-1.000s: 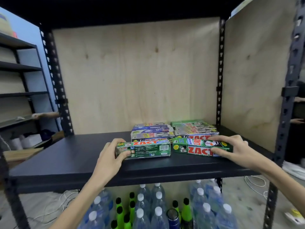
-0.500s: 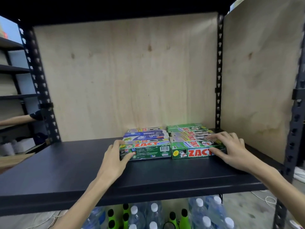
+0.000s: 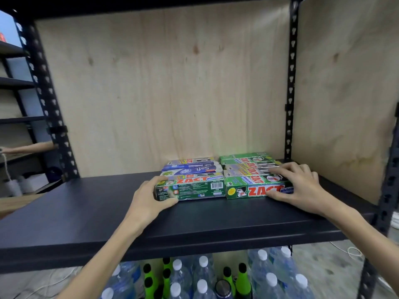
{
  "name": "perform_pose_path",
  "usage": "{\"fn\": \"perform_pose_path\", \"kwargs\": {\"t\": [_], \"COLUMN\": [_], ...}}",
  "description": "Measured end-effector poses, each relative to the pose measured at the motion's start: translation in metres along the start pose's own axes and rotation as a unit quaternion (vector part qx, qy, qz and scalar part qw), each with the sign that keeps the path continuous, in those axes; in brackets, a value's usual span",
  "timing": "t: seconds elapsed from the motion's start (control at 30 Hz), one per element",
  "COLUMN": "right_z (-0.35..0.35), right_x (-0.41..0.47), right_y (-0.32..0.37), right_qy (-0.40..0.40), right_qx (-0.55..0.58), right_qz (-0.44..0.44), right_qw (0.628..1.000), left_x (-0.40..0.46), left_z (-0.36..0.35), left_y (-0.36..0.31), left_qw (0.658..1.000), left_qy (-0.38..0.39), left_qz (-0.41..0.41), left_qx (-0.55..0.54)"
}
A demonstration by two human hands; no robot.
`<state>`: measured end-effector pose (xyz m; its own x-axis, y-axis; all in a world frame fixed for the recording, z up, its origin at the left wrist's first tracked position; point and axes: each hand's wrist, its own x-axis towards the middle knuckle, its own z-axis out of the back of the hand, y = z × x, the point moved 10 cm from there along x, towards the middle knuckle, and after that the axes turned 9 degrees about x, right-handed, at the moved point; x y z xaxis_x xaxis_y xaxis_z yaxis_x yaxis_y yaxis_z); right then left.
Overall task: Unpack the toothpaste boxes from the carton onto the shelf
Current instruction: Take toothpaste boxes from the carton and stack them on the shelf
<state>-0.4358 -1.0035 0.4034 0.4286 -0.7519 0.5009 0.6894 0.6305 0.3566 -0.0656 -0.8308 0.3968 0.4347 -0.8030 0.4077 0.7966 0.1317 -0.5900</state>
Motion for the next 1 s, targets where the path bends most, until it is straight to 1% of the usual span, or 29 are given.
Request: {"fn": "perform_pose_path", "kwargs": {"t": [0.2,0.3,0.37,0.47,0.63,0.7,0.83,0.93,1.0], "right_z": [0.005,0.013,0.017,0.014,-0.002,-0.013,-0.040,-0.079,-0.117], "right_x": [-0.007,-0.015,-0.023,-0.039,-0.080,-0.099,-0.149,-0.193,-0.223], "right_y": [0.007,0.012,0.020,0.042,0.098,0.123,0.164,0.182,0.186], "right_qy": [-0.013,-0.051,-0.081,-0.098,-0.130,-0.142,-0.183,-0.188,-0.178], "right_qx": [-0.006,0.002,0.007,0.028,0.092,0.119,0.182,0.225,0.235], "right_qz": [0.015,0.023,0.028,0.038,0.064,0.070,0.063,0.039,0.008], "right_qw": [1.000,0.998,0.996,0.994,0.985,0.980,0.964,0.955,0.956], "left_x": [-0.008,-0.012,-0.018,-0.032,-0.089,-0.118,-0.181,-0.226,-0.254], "left_z": [-0.002,-0.002,0.002,0.014,0.019,0.016,0.000,-0.025,-0.048], "left_y": [-0.005,-0.010,-0.017,-0.028,-0.048,-0.044,-0.025,0.006,0.040], "left_qw": [1.000,1.000,0.999,0.996,0.980,0.977,0.974,0.979,0.984], "left_qy": [0.016,0.015,-0.007,-0.064,-0.140,-0.166,-0.194,-0.186,-0.171], "left_qz": [-0.001,-0.012,-0.025,-0.048,-0.122,-0.119,-0.114,-0.084,-0.040], "left_qx": [-0.018,0.015,0.040,0.050,0.078,0.056,0.009,-0.012,-0.014]}}
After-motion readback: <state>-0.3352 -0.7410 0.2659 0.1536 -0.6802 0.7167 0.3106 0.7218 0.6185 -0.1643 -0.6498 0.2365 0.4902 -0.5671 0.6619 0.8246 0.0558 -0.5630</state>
